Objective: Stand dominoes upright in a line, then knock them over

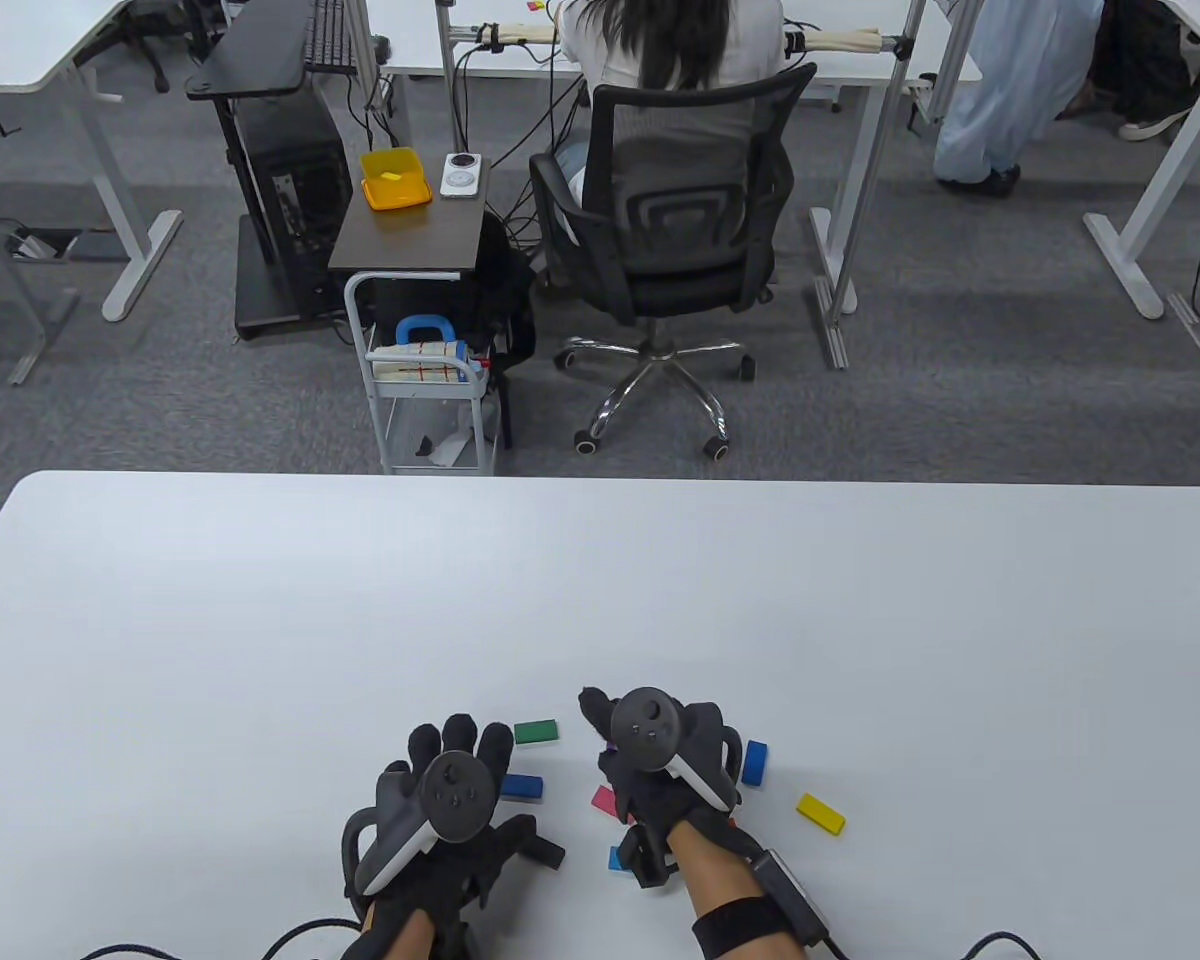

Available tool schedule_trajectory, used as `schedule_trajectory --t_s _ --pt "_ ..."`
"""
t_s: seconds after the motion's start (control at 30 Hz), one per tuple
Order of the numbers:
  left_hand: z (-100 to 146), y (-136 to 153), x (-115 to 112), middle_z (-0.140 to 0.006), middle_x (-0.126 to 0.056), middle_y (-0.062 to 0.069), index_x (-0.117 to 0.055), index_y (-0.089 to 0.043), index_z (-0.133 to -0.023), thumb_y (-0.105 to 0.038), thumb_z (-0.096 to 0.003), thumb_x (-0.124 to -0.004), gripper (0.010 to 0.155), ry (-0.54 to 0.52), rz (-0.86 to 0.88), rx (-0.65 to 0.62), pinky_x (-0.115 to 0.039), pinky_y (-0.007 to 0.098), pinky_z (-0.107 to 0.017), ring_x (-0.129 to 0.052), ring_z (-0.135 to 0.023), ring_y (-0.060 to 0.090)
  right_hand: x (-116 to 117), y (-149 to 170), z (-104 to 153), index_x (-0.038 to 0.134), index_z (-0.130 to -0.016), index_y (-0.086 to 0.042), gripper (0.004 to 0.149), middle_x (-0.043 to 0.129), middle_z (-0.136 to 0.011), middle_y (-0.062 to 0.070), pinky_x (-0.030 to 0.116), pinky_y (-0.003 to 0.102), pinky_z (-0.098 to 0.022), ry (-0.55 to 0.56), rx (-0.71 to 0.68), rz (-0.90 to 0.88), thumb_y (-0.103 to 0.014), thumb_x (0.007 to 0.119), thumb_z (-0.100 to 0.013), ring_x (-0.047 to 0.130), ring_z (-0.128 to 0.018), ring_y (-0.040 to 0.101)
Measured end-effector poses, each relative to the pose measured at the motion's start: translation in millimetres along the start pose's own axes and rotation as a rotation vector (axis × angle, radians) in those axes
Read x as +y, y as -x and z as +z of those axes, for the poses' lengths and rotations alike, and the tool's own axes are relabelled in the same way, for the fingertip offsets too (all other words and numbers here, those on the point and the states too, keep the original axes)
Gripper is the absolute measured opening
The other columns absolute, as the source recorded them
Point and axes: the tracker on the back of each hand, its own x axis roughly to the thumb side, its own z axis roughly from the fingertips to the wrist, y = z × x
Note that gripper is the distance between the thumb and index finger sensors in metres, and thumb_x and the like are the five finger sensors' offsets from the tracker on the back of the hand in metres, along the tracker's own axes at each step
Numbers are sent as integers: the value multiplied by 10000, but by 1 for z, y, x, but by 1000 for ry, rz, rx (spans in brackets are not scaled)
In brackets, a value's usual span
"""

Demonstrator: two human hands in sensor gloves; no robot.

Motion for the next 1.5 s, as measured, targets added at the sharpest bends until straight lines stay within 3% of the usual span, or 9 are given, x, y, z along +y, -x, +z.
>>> schedule_trajectory --t_s 0.33,0.6,0.83,1.2,1.3,1.5 --pt "0 0 -1 -1207 -104 48 -170 -407 -1036 -613 -397 -711 862 3 1 0 -270 672 -806 -111 -1089 445 0 4 -1 735 -958 -245 663 869 -883 29 578 643 -717 -12 13 -17 -205 989 -347 974 -780 316" --pt "1 0 0 -1207 -101 49 -170 -408 -1036 -613 -396 -711 863 1 3 -1 -271 672 -804 -110 -1088 447 -15 7 -2 621 -1031 -226 829 684 -1033 133 521 690 -701 -36 39 33 -295 1017 -306 843 -881 425" --pt "0 0 -1 -1206 -104 50 -171 -407 -1036 -613 -396 -712 863 -1 6 -3 -270 674 -803 -110 -1087 448 -45 16 5 661 -1020 -149 797 841 -909 190 577 676 -662 66 162 120 -334 1003 -324 965 -727 446" --pt "0 2 -2 -1207 -104 51 -173 -406 -1037 -613 -396 -712 862 1 1 1 -270 674 -803 -108 -1087 448 -13 10 -1 719 -1000 -108 791 986 -757 150 534 714 -648 -148 256 467 -422 986 -325 1019 -664 397" --pt "1 0 -2 -1207 -104 52 -173 -405 -1037 -613 -397 -712 862 2 -1 1 -270 673 -803 -109 -1086 449 -4 11 -2 724 -1000 -109 792 1005 -729 142 506 730 -648 -205 268 503 -425 990 -324 1004 -686 409" --pt "1 -2 -1 -1207 -104 52 -172 -405 -1037 -612 -396 -715 866 4 -8 2 -269 674 -803 -108 -1086 449 0 9 -4 732 -988 -108 755 1022 -659 100 502 730 -649 -216 268 495 -361 997 -329 1026 -663 380"
